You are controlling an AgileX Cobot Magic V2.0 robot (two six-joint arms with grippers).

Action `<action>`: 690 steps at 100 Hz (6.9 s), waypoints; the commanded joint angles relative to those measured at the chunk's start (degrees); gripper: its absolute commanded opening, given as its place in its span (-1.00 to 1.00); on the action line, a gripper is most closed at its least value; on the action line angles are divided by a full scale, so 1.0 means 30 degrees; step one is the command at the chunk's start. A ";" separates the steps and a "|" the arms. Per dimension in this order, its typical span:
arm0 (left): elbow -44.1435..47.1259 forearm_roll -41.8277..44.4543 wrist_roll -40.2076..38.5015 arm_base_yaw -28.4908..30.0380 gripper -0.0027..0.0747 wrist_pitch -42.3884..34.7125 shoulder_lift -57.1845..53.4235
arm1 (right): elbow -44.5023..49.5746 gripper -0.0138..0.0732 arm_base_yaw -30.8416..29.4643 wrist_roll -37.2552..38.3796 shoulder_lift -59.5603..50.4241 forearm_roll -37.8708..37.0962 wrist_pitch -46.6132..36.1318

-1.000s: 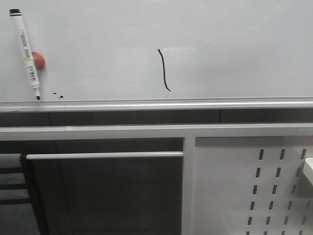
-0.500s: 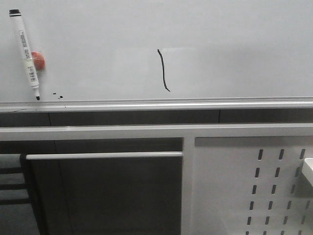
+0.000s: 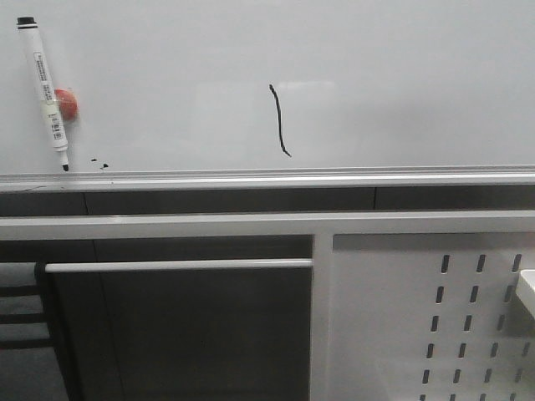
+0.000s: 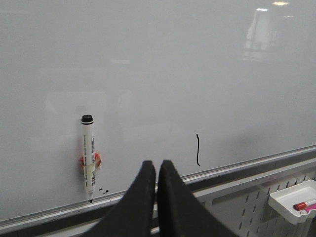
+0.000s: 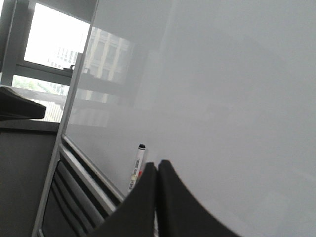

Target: Write number 1 on whiteboard

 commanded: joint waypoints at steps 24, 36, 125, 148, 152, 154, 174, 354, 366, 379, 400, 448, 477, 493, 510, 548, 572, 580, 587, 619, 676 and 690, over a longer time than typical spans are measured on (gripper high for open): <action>-0.0340 0.0666 0.0045 -0.0104 -0.99 0.2279 -0.2659 | 0.0384 -0.80 -0.0070 -0.0242 0.0060 0.0842 -0.0173; 0.0218 0.0400 -0.0048 -0.0104 -0.99 0.2186 -0.2710 | 0.0530 -0.80 -0.0070 -0.0242 0.0060 0.1300 0.0187; 0.0704 -0.1331 -0.0048 -0.0104 -0.99 0.2118 -0.2710 | 0.0530 -0.80 -0.0070 -0.0242 0.0060 0.1802 0.0395; 0.0704 -0.1331 -0.0048 -0.0104 -0.99 0.2118 -0.2710 | 0.0530 -0.80 -0.0070 -0.0242 0.0060 0.1877 0.0395; 0.0704 -0.1331 -0.0048 -0.0104 -0.99 0.2118 -0.2710 | 0.0530 -0.80 -0.0070 -0.0242 0.0060 0.1877 0.0395; 0.0704 -0.1331 -0.0048 -0.0104 -0.99 0.2118 -0.2710 | 0.0530 -0.80 -0.0070 -0.0242 0.0060 0.1994 0.0395; 0.0704 -0.1331 -0.0048 -0.0104 -0.99 0.2118 -0.2710 | 0.0530 -0.80 -0.0070 -0.0242 0.0060 0.2224 0.0395; 0.0704 -0.1331 -0.0048 -0.0104 -0.99 0.2118 -0.2710 | 0.6034 -0.80 -1.5035 2.5625 0.0060 -1.8722 0.1074; 0.0704 -0.1331 -0.0048 -0.0104 -0.99 0.2118 -0.2710 | 0.6870 -0.80 -1.5891 2.5919 -0.0462 -1.8684 0.1074; 0.0704 -0.1331 -0.0048 -0.0104 -0.99 0.2118 -0.2710 | 0.7095 -0.80 -1.6696 2.6312 -0.1381 -1.8684 0.2541; 0.0704 -0.1331 -0.0048 -0.0104 -0.99 0.2118 -0.2710 | 0.7095 -0.80 -1.8390 2.6312 -0.3071 -1.9198 0.4734; 0.0704 -0.1331 -0.0048 -0.0104 -0.99 0.2118 -0.2710 | 0.7095 -0.80 -2.2344 2.6312 -0.6771 -2.0198 0.9911; 0.0704 -0.1331 -0.0048 -0.0104 -0.99 0.2118 -0.2710 | 0.7095 -0.80 -2.2344 2.6312 -0.6771 -2.0078 1.0678; 0.0704 -0.1331 -0.0048 -0.0104 -0.99 0.2118 -0.2710 | 0.7095 -0.80 -2.2344 2.6312 -0.6771 -2.0078 1.0678; 0.0704 -0.1331 -0.0048 -0.0104 -0.99 0.2118 -0.2710 | 0.7095 -0.80 -2.2344 2.6312 -0.6771 -2.0065 1.0678; 0.0704 -0.1331 -0.0048 -0.0104 -0.99 0.2118 -0.2710 | 0.7095 -0.80 -2.2344 2.6312 -0.6771 -2.0065 1.0678; 0.0704 -0.1331 -0.0048 -0.0104 -0.99 0.2118 -0.2710 | 0.7095 -0.80 -2.2344 2.6312 -0.6771 -2.0065 1.0678; 0.0704 -0.1331 -0.0048 -0.0104 -0.99 0.2118 -0.2710 | 0.7095 -0.80 -2.2344 2.6312 -0.6771 -2.0065 1.0678; 0.0779 -0.1331 -0.0048 -0.0104 -0.99 0.2128 -0.2710 | 0.7095 -0.80 -2.2344 2.6312 -0.6771 -2.0065 1.0678; 0.2693 0.0352 -0.0064 0.2885 -0.99 -0.0277 -0.2710 | 0.7095 -0.80 -2.2344 2.6312 -0.6771 -2.0065 1.0678; 0.6109 0.0932 0.0387 0.7257 -0.99 -0.1416 -0.2710 | 0.7095 -0.80 -2.2344 2.6312 -0.6771 -2.0065 1.0678; 0.6109 0.1225 0.0998 0.7476 -0.99 -0.0821 -0.2710 | 0.7095 -0.80 -2.2344 2.6312 -0.6771 -2.0065 1.0678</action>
